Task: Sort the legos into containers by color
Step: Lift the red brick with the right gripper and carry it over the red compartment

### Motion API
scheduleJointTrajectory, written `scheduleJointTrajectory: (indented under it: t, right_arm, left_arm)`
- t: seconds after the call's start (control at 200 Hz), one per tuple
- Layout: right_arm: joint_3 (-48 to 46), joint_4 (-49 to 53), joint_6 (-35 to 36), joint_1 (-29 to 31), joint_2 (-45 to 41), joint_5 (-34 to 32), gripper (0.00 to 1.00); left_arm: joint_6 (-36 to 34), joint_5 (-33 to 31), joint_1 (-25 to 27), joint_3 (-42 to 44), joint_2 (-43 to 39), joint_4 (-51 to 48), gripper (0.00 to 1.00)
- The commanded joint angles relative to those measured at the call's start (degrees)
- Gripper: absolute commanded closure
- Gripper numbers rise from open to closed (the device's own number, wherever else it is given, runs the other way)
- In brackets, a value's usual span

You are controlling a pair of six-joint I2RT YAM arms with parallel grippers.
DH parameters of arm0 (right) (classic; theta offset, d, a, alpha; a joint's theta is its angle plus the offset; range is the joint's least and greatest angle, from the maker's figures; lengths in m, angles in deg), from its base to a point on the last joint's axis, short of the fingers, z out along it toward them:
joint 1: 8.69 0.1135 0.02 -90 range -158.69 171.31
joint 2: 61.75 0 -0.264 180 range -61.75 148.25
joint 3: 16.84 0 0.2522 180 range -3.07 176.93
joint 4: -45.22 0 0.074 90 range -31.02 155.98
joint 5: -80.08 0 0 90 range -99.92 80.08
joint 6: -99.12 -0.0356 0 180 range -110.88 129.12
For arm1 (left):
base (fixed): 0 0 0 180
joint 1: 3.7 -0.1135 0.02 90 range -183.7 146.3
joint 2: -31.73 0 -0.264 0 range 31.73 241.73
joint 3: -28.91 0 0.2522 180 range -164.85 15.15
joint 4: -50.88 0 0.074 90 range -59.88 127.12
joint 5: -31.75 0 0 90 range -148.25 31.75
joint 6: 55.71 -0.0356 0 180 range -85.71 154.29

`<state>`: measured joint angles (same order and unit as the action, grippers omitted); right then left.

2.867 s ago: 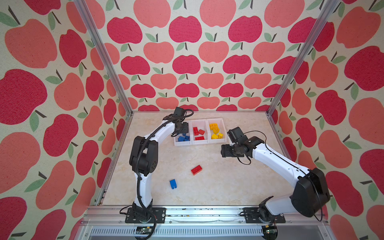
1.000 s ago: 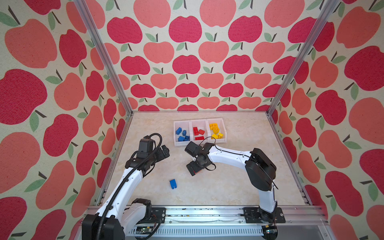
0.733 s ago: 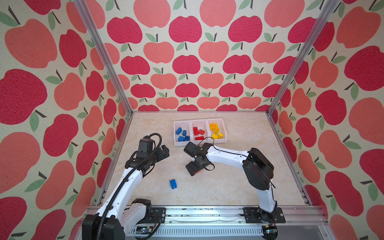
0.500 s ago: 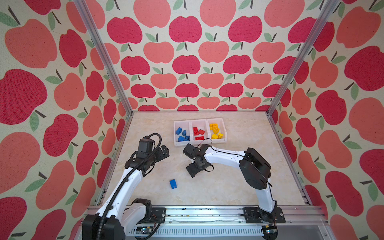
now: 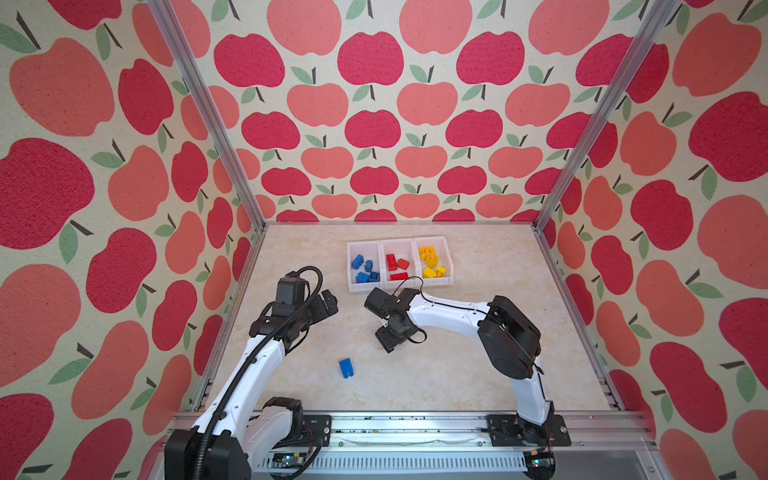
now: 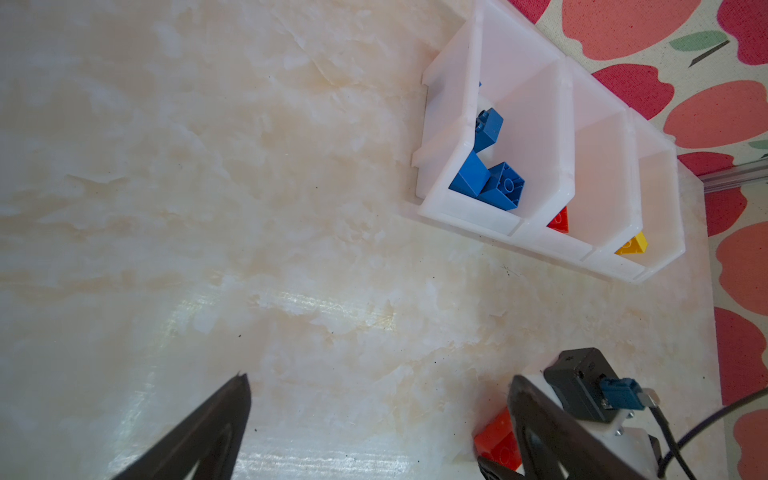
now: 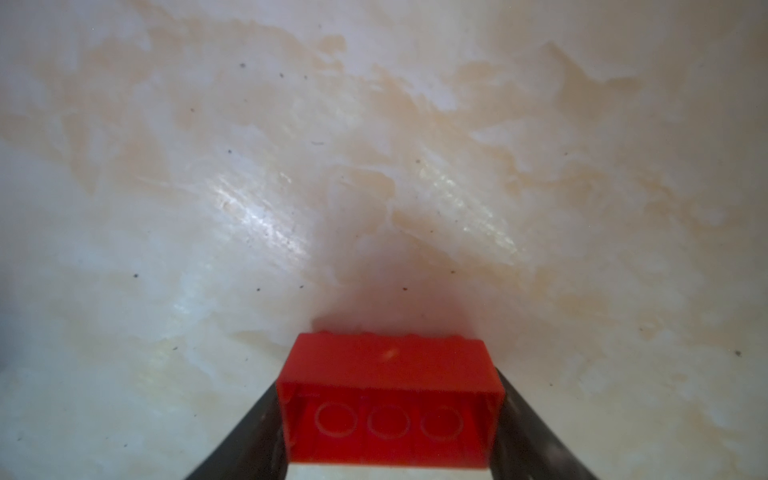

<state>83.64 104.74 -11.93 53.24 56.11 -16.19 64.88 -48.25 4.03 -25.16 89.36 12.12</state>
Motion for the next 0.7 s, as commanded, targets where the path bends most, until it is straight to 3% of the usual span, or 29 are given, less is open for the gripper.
scheduleJointTrajectory:
  t: [0.0, 0.345, 0.695]
  right_arm:
    - [1.84, 2.60, -0.30, 0.30, -2.47, -2.29, 0.38]
    - [7.37, 4.61, 1.40, -3.48, -7.80, -6.02, 0.38]
    - [18.45, 2.98, 6.21, -12.00, -4.64, -8.33, 0.37]
  left_arm:
    - [0.72, 0.96, -0.26, 0.68, -0.10, -0.93, 0.01]
    - [1.04, 2.14, -0.30, 0.59, 0.84, -0.14, 0.00]
    - [1.57, 2.93, -0.25, 0.37, 0.39, -0.32, 0.00]
